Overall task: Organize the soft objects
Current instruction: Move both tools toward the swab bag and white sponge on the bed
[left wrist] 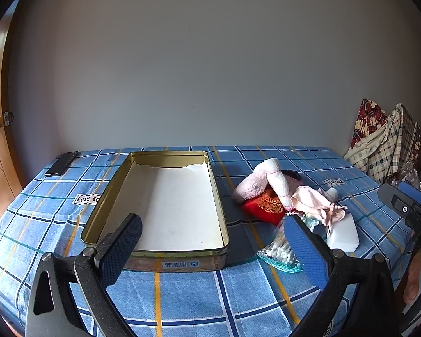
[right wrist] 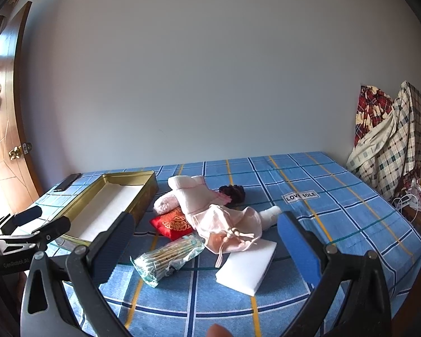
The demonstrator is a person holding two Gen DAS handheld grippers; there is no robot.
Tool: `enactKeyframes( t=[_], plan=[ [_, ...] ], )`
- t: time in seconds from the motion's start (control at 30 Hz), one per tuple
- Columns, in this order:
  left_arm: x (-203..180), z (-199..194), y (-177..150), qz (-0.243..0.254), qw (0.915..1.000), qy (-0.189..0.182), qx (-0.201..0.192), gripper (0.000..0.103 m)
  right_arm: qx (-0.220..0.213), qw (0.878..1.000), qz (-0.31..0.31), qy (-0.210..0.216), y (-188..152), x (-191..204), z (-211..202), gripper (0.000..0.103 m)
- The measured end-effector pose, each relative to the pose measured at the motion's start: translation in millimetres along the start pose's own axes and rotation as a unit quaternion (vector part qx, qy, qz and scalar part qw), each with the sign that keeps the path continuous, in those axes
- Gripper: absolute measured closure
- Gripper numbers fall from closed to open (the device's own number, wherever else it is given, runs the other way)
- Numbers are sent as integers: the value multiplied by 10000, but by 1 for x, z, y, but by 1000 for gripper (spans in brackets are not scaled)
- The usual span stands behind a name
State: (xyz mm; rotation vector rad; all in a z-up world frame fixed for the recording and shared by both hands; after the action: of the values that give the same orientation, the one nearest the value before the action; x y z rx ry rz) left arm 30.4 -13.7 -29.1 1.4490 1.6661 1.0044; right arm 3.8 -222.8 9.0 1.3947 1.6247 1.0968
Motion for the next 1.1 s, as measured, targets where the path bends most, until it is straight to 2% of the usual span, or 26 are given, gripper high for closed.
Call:
enactKeyframes(
  t=[1.1],
  plan=[
    [-12, 11, -11, 118, 9999, -76, 98, 1, 185, 9997, 143, -61, -15, -14, 11, 0]
  ],
)
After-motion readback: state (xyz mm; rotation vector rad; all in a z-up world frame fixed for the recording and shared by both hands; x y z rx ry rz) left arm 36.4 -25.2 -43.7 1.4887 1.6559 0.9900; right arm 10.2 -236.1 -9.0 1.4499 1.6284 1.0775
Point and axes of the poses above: each gripper's, at about its wrist camera, not at the fingertips, and z roughly the way its jaws point, x to its left, y to its top, the point moved 3 cm from there along z, roughly the way its jaws point, and after that the axes turned 6 degrees about y, right-handed, at the moved point
